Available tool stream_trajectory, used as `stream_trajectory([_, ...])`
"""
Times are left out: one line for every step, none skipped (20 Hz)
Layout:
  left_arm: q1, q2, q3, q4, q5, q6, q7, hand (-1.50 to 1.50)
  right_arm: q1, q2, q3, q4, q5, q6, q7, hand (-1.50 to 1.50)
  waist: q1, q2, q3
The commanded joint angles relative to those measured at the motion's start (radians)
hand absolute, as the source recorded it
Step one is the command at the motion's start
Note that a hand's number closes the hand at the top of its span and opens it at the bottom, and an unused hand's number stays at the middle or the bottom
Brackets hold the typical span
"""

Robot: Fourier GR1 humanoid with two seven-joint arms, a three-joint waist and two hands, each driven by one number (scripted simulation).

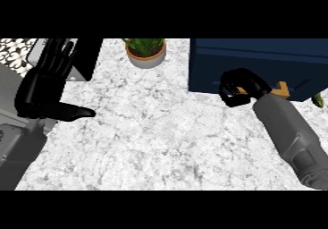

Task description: Pick up the cup, place it into the drawer and close the drawer

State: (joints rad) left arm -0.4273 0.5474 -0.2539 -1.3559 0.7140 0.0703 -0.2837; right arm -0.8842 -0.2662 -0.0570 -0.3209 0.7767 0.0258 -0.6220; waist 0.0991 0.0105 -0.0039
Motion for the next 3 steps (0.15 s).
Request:
stream_trajectory([-0.004,-0.03,-0.016,0.012,-0.017,0.011,-0.014,-1.5,-0.111,-0.086,-0.065,0.041,-0.018,-0.06,0.112,1.5,0.02,0.047,0.008])
stream_trajectory([0.009,-0.015,-0.007,0.013,-0.011,-0.002,-0.013,-1.5,-0.08,-0.092,-0.064,0.048,-0.016,-0.076,0.084,1.5,0.02,0.044,0.009])
stream_trajectory([0.015,-0.01,-0.004,0.012,-0.013,-0.014,-0.024,-1.5,-0.085,-0.084,-0.066,0.049,-0.017,-0.085,0.091,1.5,0.027,0.044,0.008])
